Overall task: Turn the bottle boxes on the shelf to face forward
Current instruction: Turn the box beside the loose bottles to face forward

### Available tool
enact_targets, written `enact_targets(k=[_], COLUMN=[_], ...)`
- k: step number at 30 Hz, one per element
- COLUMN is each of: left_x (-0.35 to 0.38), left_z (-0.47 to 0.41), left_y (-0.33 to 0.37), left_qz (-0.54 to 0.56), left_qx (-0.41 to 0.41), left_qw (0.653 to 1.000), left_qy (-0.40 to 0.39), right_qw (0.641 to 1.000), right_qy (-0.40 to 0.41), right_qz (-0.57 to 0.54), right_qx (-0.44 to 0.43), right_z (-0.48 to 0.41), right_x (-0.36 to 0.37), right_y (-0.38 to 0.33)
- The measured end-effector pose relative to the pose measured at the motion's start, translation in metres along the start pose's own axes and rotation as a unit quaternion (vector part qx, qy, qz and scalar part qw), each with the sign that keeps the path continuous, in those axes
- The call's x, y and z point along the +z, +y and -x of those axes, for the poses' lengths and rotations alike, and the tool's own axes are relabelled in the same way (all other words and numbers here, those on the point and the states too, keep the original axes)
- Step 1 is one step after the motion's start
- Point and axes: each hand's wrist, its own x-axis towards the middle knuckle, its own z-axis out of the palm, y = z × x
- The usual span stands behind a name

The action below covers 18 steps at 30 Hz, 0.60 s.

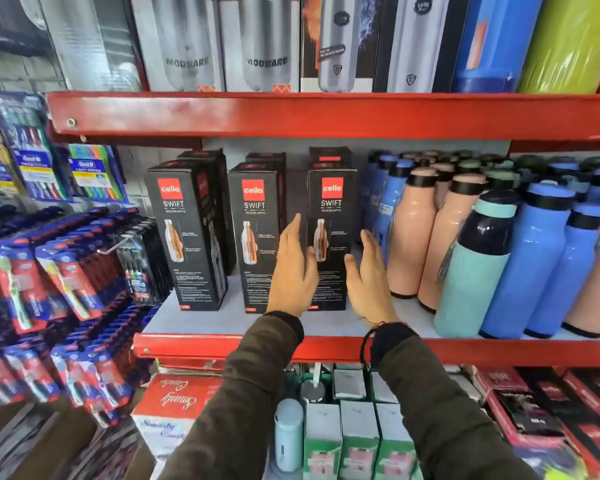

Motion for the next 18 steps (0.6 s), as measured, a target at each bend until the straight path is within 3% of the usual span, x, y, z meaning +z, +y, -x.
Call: enact_targets(k=[3, 6, 18], left_x=[0.013, 0.026, 0.039], left_z=[-0.003, -0.003, -0.004], left_y=[-0.013, -0.018, -0.038], left_qz=[0.031, 0.055, 0.037], left_qx=[-0.101, -0.164, -0.190], left_qw=[0.994, 0.983, 0.981], left_qy=[-0.040, -0.056, 0.011], right_qw=[0.992, 0.980, 0.984], right_qy=[-0.048, -0.078, -0.041], right_qz=[-0.041, -0.100, -0.114], right_qx=[0.106, 0.155, 0.131], right_z=[-0.010, -0.013, -0.016], right_x=[0.009, 0.020, 0.027], right_y=[0.010, 0.016, 0.035])
